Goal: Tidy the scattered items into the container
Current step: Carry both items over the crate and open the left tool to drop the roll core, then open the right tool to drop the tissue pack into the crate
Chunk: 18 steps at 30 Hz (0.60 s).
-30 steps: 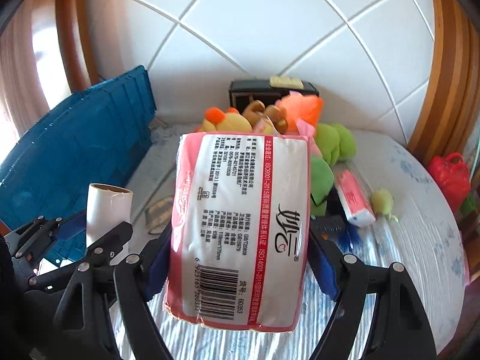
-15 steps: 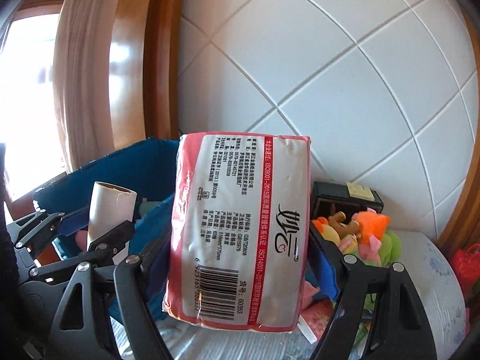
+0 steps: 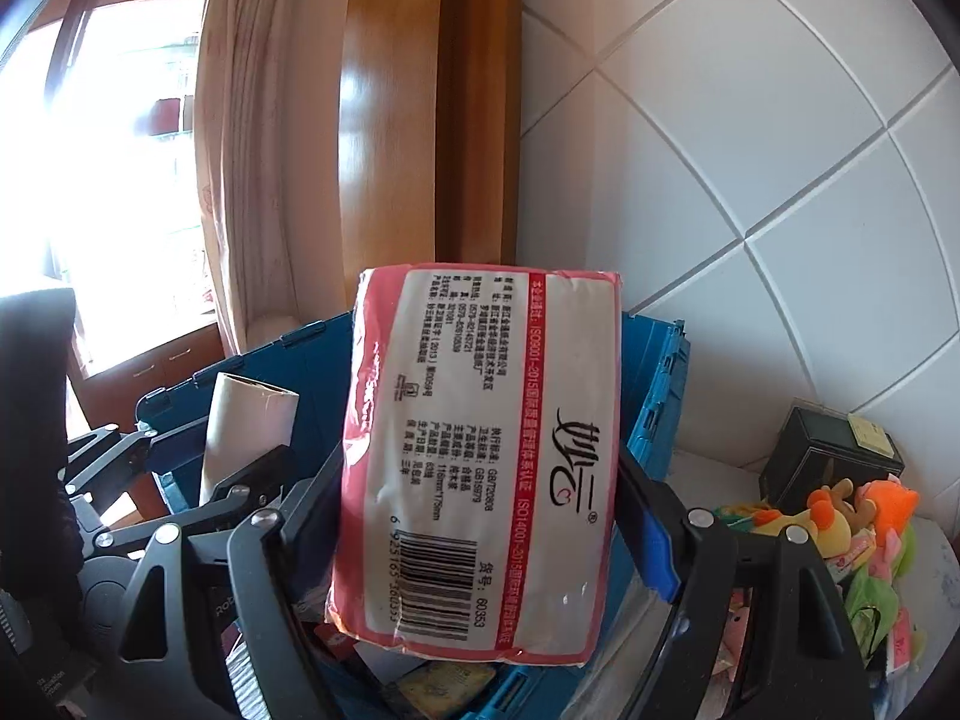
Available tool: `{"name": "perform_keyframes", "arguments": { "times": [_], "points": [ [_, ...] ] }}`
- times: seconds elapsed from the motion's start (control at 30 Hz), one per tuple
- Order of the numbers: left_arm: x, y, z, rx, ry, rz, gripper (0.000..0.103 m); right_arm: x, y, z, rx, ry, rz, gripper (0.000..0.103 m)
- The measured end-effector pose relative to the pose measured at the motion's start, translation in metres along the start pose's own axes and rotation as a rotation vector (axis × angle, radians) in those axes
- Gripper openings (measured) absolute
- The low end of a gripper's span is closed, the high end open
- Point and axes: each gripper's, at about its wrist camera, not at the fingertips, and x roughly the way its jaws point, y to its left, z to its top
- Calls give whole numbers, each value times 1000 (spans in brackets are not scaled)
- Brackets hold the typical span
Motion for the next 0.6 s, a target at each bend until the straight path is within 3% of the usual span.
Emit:
{"name": "perform_keyframes", "arguments": {
  "times": [0.2, 0.27, 0.37, 0.6],
  "points": [
    [28, 14, 0, -8, 32, -19, 50, 19, 7, 1, -4, 36, -28, 80],
    [34, 13, -1, -8, 30, -25, 67, 18, 3, 2, -6, 40, -40, 80],
    [38, 14, -3, -11, 26, -34, 79, 21, 3, 4, 0, 45, -51, 80],
    [38, 8, -12, -15, 46, -43, 80, 22, -1, 5, 21, 48, -79, 89]
  ]
}}
